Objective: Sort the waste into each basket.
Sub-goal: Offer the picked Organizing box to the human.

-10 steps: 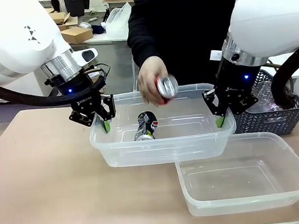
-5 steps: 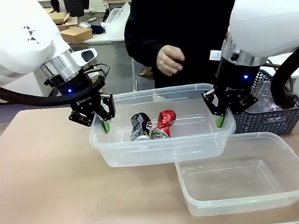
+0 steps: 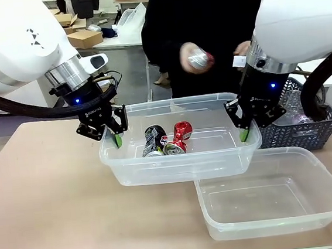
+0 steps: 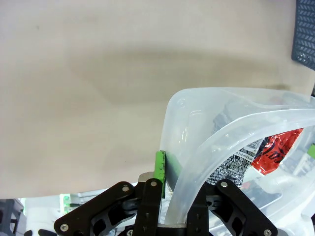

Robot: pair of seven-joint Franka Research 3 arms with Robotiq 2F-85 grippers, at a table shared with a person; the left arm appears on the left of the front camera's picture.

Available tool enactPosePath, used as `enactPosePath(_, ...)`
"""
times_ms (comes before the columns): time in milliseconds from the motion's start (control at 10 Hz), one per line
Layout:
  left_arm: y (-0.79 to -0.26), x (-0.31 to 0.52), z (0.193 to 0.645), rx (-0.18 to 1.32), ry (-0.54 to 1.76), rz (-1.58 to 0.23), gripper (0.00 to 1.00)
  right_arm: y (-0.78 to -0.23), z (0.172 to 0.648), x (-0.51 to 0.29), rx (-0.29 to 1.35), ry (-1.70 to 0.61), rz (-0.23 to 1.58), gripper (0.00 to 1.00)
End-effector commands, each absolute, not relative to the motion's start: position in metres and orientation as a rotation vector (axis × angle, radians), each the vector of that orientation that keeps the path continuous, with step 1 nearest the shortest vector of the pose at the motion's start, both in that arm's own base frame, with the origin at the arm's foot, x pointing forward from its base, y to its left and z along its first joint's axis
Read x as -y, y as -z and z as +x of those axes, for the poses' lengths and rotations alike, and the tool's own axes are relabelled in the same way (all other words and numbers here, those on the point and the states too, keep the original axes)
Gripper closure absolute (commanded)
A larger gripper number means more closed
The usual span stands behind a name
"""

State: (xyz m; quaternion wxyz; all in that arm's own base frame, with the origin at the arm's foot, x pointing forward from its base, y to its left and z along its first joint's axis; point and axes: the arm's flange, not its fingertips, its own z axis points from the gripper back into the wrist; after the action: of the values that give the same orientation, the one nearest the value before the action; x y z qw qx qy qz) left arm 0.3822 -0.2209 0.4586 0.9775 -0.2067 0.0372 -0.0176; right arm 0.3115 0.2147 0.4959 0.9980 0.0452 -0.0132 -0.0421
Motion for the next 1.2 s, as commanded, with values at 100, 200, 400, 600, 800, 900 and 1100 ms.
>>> enactPosePath(100,-0.4641,0.2192,0.3835,-0.074,0.038,-0.429,0.94,-0.4943,0.3082,-0.2147,0.022,0.085,0.105,0.97)
enactPosePath(200,-0.4641,0.2192,0.3835,-0.074,0.038,-0.429,0.94,-0.4943,0.3082,-0.2147,0.022,0.085,0.105,0.97)
enactPosePath(400,-0.4641,0.2192,0.3835,-0.074,0.038,-0.429,0.94,-0.4943,0.3082,-0.2147,0.022,0.085,0.105,0.97)
enactPosePath(600,-0.4641,0.2192,0.3835,-0.074,0.038,-0.429,0.94,-0.4943,0.3082,-0.2147,0.022,0.085,0.105,0.97)
enactPosePath(800,-0.4641,0.2192,0.3835,-0.074,0.038,-0.429,0.94,-0.4943,0.3082,-0.2147,0.022,0.085,0.105,0.97)
enactPosePath(900,-0.4641,0.2192,0.3835,-0.074,0.038,-0.429,0.94,-0.4943,0.3082,-0.2147,0.022,0.085,0.105,0.97)
enactPosePath(1100,-0.4641,0.2192,0.3835,-0.074,0.038,-0.429,0.94,-0.4943,0.3082,-0.2147,0.022,0.085,0.105,0.97)
